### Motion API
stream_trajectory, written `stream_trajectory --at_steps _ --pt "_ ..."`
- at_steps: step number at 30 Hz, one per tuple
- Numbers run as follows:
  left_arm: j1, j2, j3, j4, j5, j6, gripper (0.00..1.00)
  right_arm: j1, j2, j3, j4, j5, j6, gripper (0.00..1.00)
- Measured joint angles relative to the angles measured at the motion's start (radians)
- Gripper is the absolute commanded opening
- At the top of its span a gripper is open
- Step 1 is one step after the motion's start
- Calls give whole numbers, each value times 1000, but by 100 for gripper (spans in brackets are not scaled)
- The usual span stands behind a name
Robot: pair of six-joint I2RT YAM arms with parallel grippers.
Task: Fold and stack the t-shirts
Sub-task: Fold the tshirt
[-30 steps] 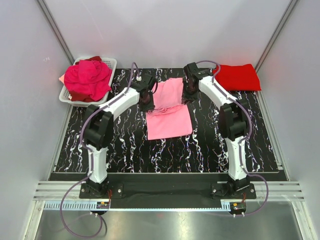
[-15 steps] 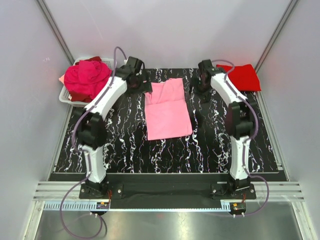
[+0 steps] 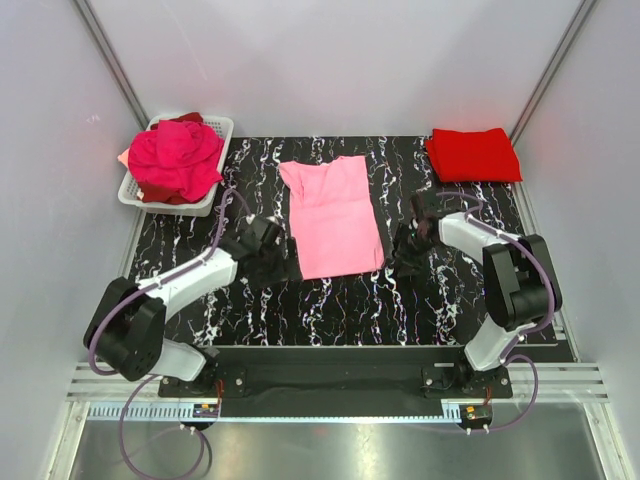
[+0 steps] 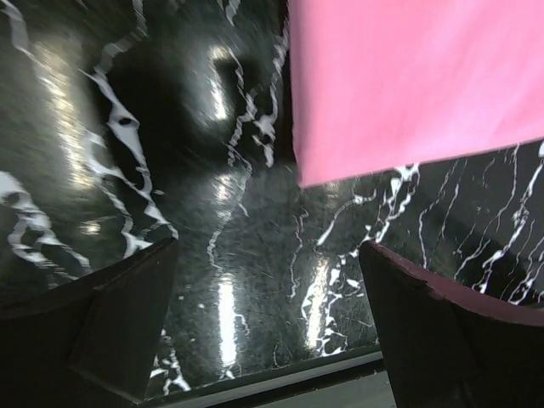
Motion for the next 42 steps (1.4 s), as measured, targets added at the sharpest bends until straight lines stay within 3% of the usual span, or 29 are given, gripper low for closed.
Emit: stream_trajectory --at_steps 5,13,17,24,27,29,35,40,41,42 --pt "-56 -12 -105 137 8 -76 88 0 14 -56 66 -30 18 55" --pt "-59 13 -124 267 -4 -131 81 0 61 -50 153 -71 30 52" --pt "-59 50 -131 312 -10 -140 72 0 86 -35 177 -84 32 43" --pt "-59 113 -134 390 -12 -161 45 0 109 -34 206 -91 32 14" --pt "-60 137 -134 422 -22 -165 14 0 114 -34 213 -97 31 4" --pt "-60 154 -132 434 -25 -164 0 0 115 -34 215 -99 32 0" --pt "-62 150 -123 419 -53 -157 0 0 108 -23 182 -64 10 0" --pt "-65 58 -134 363 -81 -156 0 3 22 -23 94 19 -25 0" --pt "-66 29 -139 357 -84 -156 0 4 4 -24 84 26 -28 3" --pt "-68 3 -144 352 -87 -156 0 5 -20 -30 79 29 -32 13"
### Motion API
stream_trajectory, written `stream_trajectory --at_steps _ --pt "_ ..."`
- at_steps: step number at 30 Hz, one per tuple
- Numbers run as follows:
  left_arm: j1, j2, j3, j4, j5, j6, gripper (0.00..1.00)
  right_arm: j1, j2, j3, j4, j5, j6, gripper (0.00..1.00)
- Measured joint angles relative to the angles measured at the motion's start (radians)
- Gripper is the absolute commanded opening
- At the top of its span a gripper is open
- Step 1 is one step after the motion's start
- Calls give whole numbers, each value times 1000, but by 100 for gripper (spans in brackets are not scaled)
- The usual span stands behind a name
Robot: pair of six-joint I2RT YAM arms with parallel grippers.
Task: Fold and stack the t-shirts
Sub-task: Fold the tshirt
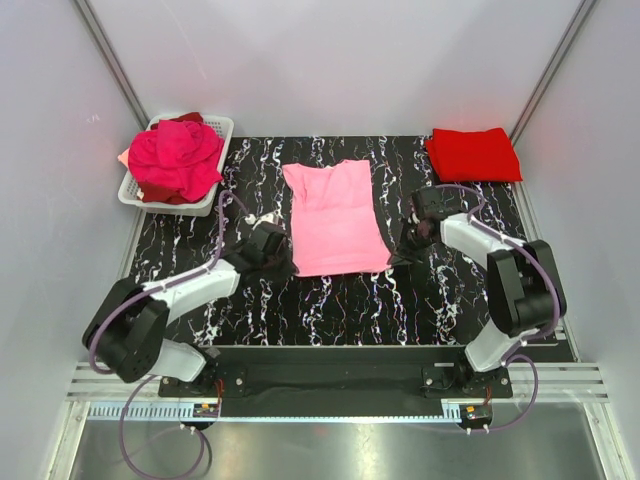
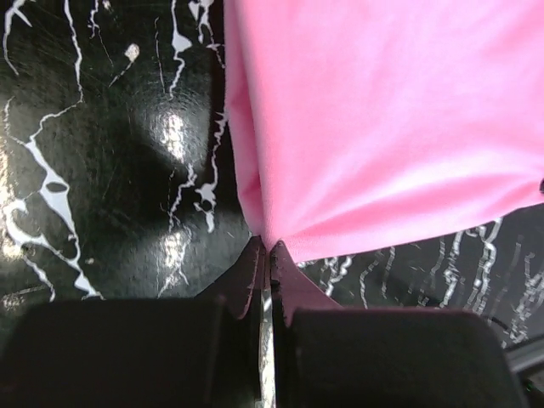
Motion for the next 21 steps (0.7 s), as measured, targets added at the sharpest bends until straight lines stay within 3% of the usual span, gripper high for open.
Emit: stream_trajectory --at_steps 1,3,4,7,15,21 --pt "-1 -23 -5 -5 -1 0 1 2 -23 -8 -4 0 -1 36" --pt "-7 -55 -14 -20 -6 0 18 7 -64 -35 -9 4 -2 60" --pt "-13 -68 -21 -29 -11 0 45 9 -82 -53 -14 7 -10 67" --pt "-39 -98 -45 -74 -20 -6 71 13 -133 -114 -36 14 -11 70" --pt "-93 -244 -117 -151 -55 -35 77 20 -255 -233 -32 -18 36 69" --pt "-92 -253 -150 -136 -74 -44 78 47 -203 -253 69 -77 80 66"
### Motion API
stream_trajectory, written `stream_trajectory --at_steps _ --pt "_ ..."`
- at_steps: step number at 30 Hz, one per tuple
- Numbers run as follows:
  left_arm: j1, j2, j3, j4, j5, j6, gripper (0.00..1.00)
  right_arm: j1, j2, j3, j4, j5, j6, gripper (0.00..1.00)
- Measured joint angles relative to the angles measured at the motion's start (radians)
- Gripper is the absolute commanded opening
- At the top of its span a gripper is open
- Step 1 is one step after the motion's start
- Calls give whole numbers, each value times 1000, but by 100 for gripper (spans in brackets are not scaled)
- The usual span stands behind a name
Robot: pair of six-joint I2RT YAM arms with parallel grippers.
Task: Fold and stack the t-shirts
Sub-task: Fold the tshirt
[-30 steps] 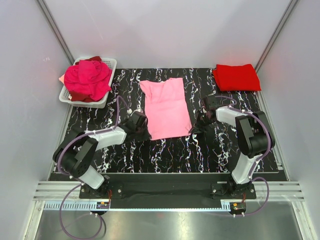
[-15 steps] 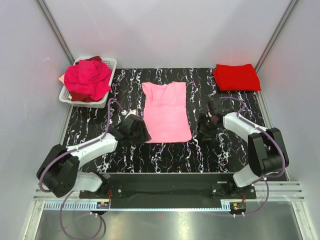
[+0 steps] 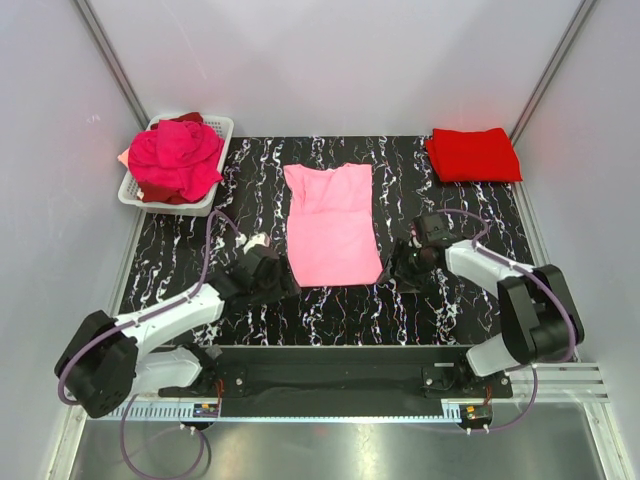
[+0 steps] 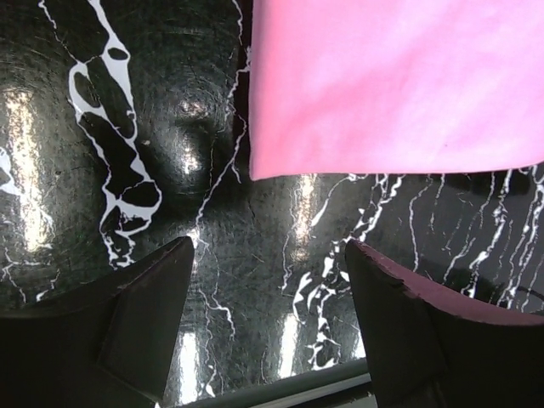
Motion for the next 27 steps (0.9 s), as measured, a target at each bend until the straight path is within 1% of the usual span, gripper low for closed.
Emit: stream_trajectory --at_steps 5,6,7,9,10,12,13,14,15,16,17,19,20,24,27 --pt "7 74 -14 69 -2 2 77 12 103 19 79 -49 28 62" --pt "11 94 -15 85 0 3 74 15 119 31 89 -57 32 61" --pt "18 114 -16 100 0 4 72 16 134 42 98 -62 34 56" --pt "29 141 -11 144 2 10 69 20 156 59 113 -58 34 49" --pt "34 157 -8 161 2 12 65 20 169 67 121 -60 35 42" --pt "37 185 3 191 2 18 60 21 193 83 132 -58 37 36" --pt "36 200 8 204 2 21 49 21 203 88 134 -59 37 34" --pt "36 211 13 214 2 18 44 21 212 93 138 -61 39 28" --pt "37 227 18 224 3 21 37 22 217 95 145 -62 38 24" --pt "37 242 22 235 4 21 28 22 222 96 151 -60 39 20" --pt "37 254 27 240 5 22 15 22 226 96 156 -61 39 11" --pt "37 276 35 250 10 26 1 22 230 96 162 -61 39 3" --pt "37 278 40 252 12 29 0 22 230 96 164 -61 37 0" --pt "27 273 45 229 11 36 0 22 217 84 176 -58 36 0" --pt "3 219 38 185 6 27 0 22 146 33 176 -57 36 0"
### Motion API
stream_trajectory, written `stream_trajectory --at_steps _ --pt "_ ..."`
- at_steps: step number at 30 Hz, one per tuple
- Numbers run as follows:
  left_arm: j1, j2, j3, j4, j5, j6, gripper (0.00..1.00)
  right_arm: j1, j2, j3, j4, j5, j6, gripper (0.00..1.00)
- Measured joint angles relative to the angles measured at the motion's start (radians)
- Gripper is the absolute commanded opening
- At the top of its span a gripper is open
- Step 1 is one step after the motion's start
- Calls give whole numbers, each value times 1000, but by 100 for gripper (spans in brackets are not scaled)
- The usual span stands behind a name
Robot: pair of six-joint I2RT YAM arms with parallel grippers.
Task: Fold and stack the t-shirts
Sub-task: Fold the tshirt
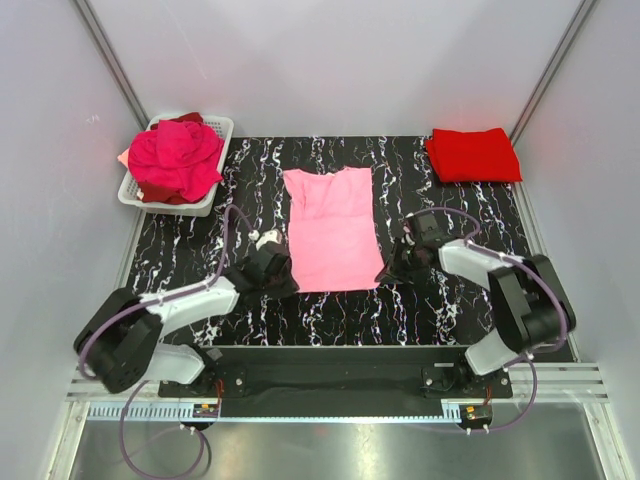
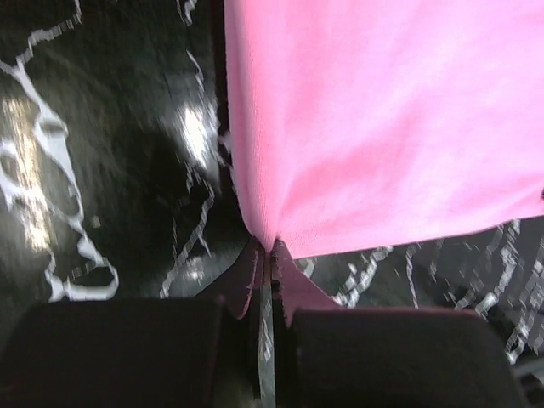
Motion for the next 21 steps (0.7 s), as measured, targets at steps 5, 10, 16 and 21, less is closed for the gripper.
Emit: stream_trajectory --at_steps 5,10,16,21 --pt "-118 -209 -55 -84 -16 -58 0 33 -254 -104 -67 2 14 0" --pt "-343 -439 -86 -240 -63 -167 0 158 -631 -194 -204 5 90 0" --pt "-562 -564 -13 -470 -151 -302 0 174 -961 -219 -436 18 187 0" --pt "-563 -480 191 -636 -242 -307 2 174 -886 -130 -563 84 200 0"
